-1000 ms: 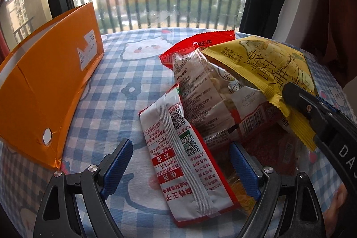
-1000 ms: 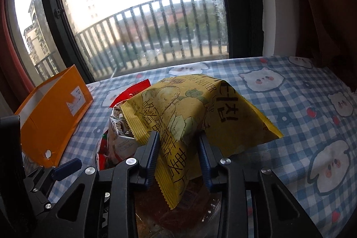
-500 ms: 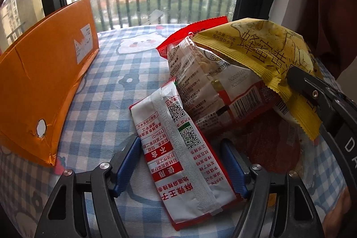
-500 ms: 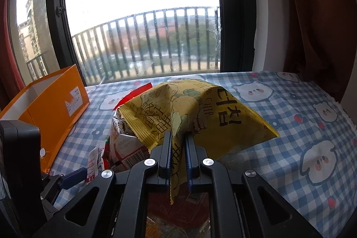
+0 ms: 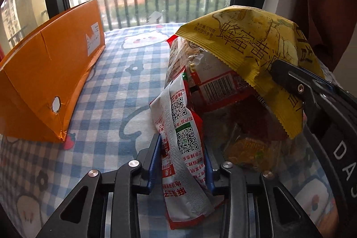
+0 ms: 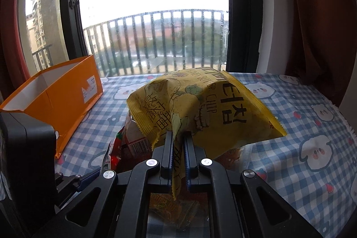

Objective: Organize snacks
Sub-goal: 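Close left tool on the white-and-red QR-code packet while right tool holds the chip bag, then carry the white-and-red packet in left tool while right tool carries the chip bag to the box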

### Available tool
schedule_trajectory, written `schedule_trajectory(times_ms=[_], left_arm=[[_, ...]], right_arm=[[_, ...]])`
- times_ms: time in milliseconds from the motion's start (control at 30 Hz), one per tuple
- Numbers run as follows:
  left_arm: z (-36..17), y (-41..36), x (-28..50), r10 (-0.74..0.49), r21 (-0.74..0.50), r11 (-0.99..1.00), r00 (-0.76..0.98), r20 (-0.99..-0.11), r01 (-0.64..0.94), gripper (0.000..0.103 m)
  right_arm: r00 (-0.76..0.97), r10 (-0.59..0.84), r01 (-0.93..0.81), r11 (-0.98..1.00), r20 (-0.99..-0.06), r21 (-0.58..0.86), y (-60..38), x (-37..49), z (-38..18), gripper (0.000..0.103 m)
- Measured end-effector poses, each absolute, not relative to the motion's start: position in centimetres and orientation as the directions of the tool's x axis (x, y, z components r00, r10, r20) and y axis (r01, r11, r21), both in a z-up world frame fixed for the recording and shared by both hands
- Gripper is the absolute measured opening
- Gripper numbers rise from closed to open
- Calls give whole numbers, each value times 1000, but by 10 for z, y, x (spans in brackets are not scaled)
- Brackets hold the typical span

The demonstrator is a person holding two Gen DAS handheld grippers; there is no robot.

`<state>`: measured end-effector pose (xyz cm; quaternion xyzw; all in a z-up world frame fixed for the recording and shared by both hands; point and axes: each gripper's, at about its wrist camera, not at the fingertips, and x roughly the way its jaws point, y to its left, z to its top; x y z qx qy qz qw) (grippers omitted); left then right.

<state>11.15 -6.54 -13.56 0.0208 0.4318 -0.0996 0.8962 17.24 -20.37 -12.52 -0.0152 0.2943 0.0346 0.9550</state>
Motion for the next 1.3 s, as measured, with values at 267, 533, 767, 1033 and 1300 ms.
schedule_trajectory(times_ms=[267, 533, 767, 1033, 1300], left_arm=[[-128, -52, 96, -158, -86, 986, 630, -760, 145, 17], [-109, -53, 70, -193, -117, 980, 659, -727, 158, 18], [-92, -53, 53, -210, -119, 977, 689, -693, 177, 18], [-59, -58, 41, -200, -74, 977, 755, -624, 198, 18], [-40, -51, 52, -203, -56, 976, 796, -570, 210, 18]], right_arm=[[828, 65, -84, 996, -556, -9, -202, 148, -124, 10], [843, 81, -104, 995, -532, -12, -202, 128, -116, 8], [855, 107, -118, 993, -508, 10, -207, 115, -106, 8], [901, 113, -126, 992, -420, -4, -207, 99, -79, 8], [934, 118, -136, 990, -337, -32, -207, 95, -55, 8]])
